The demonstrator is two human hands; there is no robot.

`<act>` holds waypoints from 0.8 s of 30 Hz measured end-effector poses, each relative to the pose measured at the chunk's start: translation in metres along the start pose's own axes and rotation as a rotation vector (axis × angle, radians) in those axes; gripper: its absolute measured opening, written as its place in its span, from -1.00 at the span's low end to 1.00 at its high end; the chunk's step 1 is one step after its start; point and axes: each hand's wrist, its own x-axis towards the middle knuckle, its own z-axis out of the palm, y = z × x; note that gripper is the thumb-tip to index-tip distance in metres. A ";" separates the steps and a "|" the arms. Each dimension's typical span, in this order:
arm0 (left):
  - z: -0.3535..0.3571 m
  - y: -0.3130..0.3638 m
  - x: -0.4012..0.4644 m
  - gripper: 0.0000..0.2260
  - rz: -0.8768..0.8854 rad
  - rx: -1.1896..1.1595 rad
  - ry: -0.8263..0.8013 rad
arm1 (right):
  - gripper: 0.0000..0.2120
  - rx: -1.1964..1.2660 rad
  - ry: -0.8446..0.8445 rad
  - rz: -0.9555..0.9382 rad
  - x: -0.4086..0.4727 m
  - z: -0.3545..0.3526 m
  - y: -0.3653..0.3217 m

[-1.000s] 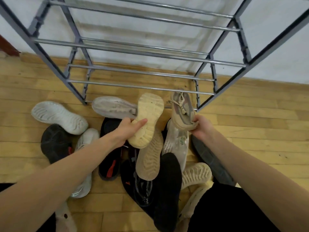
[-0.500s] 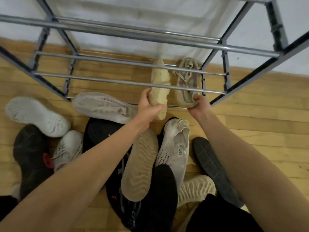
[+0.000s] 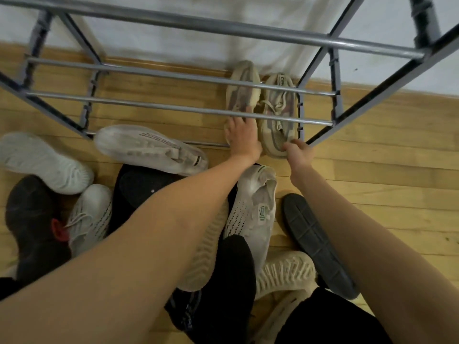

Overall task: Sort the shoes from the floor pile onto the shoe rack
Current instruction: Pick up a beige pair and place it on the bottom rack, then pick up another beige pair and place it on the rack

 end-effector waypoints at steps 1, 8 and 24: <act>-0.001 0.001 0.000 -0.25 0.048 -0.037 -0.076 | -0.58 -0.032 -0.004 -0.016 -0.002 -0.001 0.000; -0.038 -0.034 -0.035 -0.54 0.216 -0.169 -0.145 | -0.80 -0.458 -0.036 -0.186 -0.032 -0.006 0.004; -0.126 -0.147 -0.194 -0.75 -0.187 -0.217 -0.398 | -0.57 -1.124 -0.299 -0.531 -0.192 0.006 0.054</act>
